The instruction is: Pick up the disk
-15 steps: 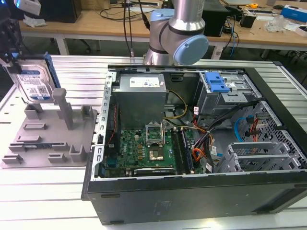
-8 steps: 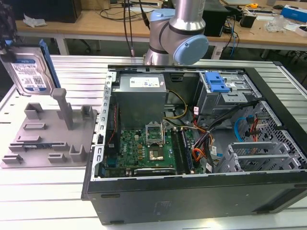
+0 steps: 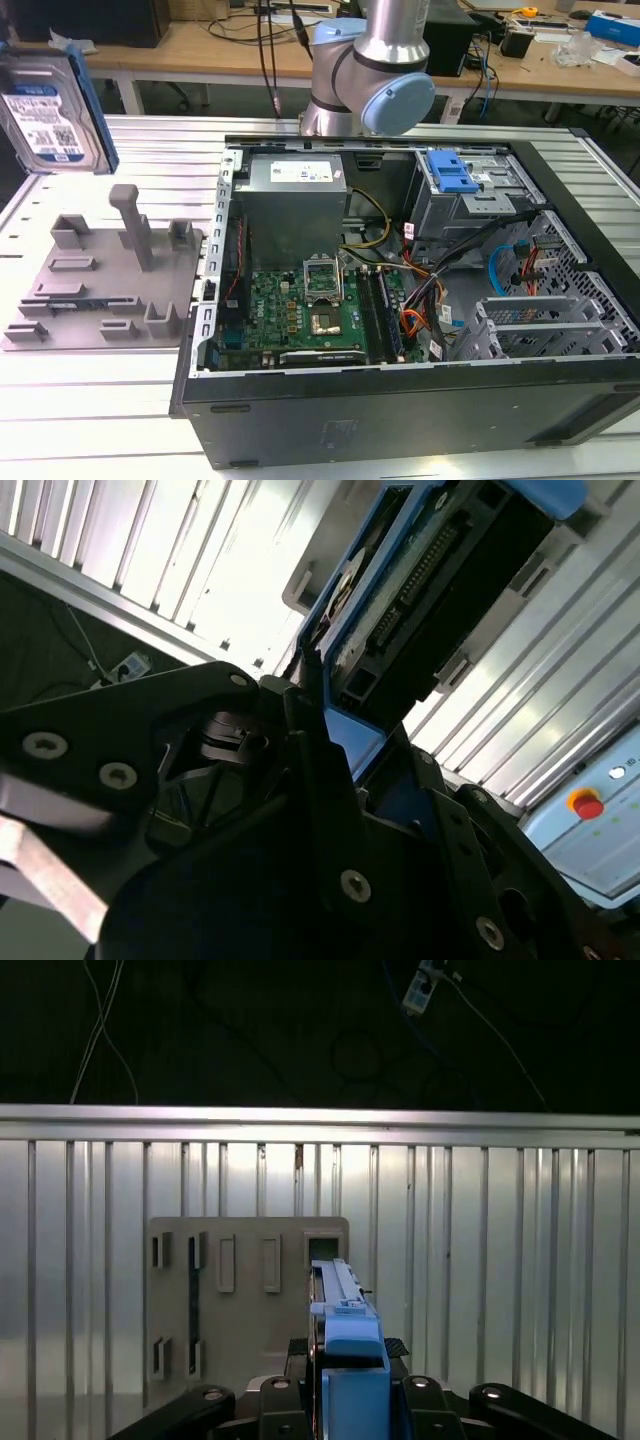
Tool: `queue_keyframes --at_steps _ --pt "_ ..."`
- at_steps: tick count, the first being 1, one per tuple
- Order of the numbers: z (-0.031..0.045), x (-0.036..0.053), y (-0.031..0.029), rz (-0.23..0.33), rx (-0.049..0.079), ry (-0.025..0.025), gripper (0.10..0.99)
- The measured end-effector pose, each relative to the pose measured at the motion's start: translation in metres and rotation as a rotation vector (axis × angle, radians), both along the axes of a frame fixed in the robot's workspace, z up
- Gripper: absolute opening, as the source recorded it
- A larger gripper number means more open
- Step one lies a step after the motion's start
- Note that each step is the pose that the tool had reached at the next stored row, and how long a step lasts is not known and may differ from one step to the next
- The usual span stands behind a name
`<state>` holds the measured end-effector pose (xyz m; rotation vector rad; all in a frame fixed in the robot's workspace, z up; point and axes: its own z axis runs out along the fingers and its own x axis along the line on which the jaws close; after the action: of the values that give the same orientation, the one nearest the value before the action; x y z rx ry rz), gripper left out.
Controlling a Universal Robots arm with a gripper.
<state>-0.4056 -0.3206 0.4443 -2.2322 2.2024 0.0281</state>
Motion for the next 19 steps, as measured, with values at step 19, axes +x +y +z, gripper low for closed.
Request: queue_keyframes --at_steps 19 --pt "0.0520 0.0000 -0.0009 0.000 0.003 -0.0003 0.369"
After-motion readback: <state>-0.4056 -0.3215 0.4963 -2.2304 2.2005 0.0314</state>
